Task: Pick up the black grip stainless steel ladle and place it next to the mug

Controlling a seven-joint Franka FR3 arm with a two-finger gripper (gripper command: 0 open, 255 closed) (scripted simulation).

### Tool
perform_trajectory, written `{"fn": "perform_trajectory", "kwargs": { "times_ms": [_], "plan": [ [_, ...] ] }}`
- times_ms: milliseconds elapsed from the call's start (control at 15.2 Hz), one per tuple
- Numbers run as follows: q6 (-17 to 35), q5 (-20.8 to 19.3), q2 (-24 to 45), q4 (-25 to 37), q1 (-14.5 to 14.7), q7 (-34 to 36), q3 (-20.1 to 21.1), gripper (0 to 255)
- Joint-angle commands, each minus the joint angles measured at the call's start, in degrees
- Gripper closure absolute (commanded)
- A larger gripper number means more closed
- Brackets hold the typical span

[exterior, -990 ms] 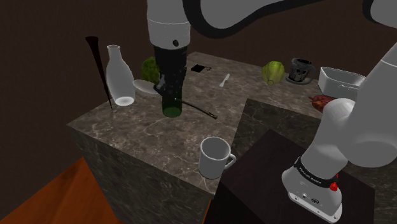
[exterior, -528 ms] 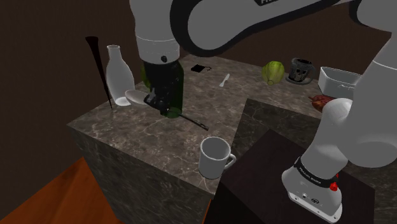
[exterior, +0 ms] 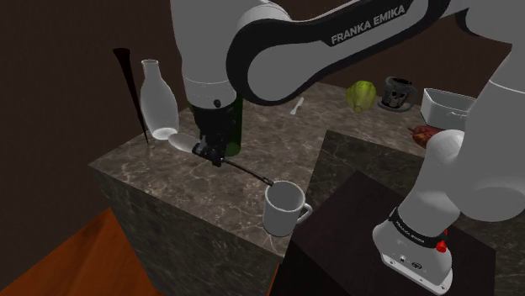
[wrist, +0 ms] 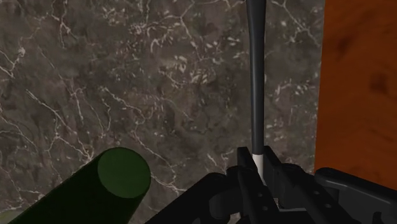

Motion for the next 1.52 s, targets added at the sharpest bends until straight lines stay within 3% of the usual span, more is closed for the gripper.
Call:
{"fn": "perform_trajectory", "kwargs": {
  "times_ms": [0, 990, 1254, 1320, 1452],
  "plan": [
    [1.5, -0.2, 0.4, -1.1, 0.0, 0.2, -0.1, 255],
    [11.9, -3.1, 5.4, -7.0, 0.2, 3.0, -0.5, 255],
    [12.3, -3.3, 5.1, -6.8, 0.2, 3.1, -0.6, 255],
    [12.3, -3.3, 5.1, -6.8, 0.2, 3.1, -0.6, 0],
    [8.8, 3.6, 2.2, -6.6, -1.4, -0.3, 0.0, 0]
  ]
}}
